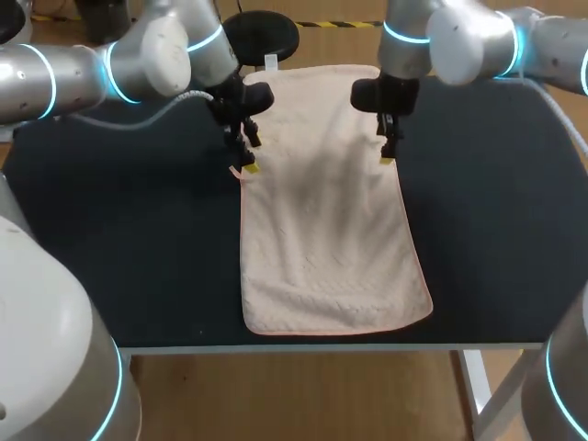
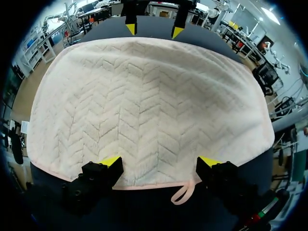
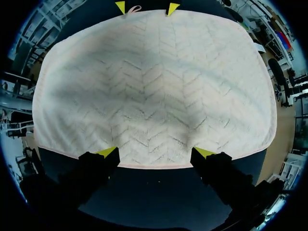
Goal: Fold the towel
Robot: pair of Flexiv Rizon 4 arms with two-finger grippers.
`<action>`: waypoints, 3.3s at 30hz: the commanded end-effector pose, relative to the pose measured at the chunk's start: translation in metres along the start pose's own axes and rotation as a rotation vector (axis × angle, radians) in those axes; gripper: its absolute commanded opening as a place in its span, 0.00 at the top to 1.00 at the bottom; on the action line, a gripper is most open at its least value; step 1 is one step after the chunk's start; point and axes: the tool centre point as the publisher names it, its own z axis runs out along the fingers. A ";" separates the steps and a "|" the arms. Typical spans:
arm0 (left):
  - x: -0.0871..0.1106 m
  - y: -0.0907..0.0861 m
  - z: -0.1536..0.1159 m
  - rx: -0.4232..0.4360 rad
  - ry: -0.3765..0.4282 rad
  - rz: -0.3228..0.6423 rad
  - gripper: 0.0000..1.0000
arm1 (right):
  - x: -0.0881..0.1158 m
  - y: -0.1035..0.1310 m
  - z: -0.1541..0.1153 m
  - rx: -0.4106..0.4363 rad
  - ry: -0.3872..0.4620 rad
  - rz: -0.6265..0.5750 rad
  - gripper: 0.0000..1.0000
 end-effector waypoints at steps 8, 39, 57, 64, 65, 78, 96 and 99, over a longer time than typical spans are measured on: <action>0.011 -0.002 0.007 -0.069 0.001 -0.026 0.00 | -0.010 -0.001 0.018 0.003 0.029 0.002 0.00; 0.003 0.014 0.040 -0.161 -0.015 -0.034 1.00 | 0.007 -0.005 0.030 0.017 0.070 0.014 1.00; 0.013 -0.002 0.017 -0.136 -0.061 0.011 1.00 | 0.015 -0.014 0.010 0.007 0.023 0.035 1.00; 0.022 -0.012 -0.020 -0.061 -0.091 0.014 1.00 | 0.006 -0.014 -0.028 0.012 -0.065 0.000 1.00; 0.022 -0.014 -0.027 -0.058 -0.094 0.011 1.00 | 0.004 -0.014 -0.034 0.014 -0.078 -0.008 1.00; 0.007 -0.031 -0.146 -0.074 -0.270 0.013 1.00 | -0.033 0.004 -0.143 0.032 -0.302 -0.146 1.00; -0.031 -0.086 -0.323 -0.119 -0.515 0.126 1.00 | -0.073 0.029 -0.327 0.037 -0.703 -0.150 1.00; -0.037 -0.098 -0.352 -0.131 -0.550 0.141 1.00 | -0.080 0.034 -0.347 0.036 -0.749 -0.143 1.00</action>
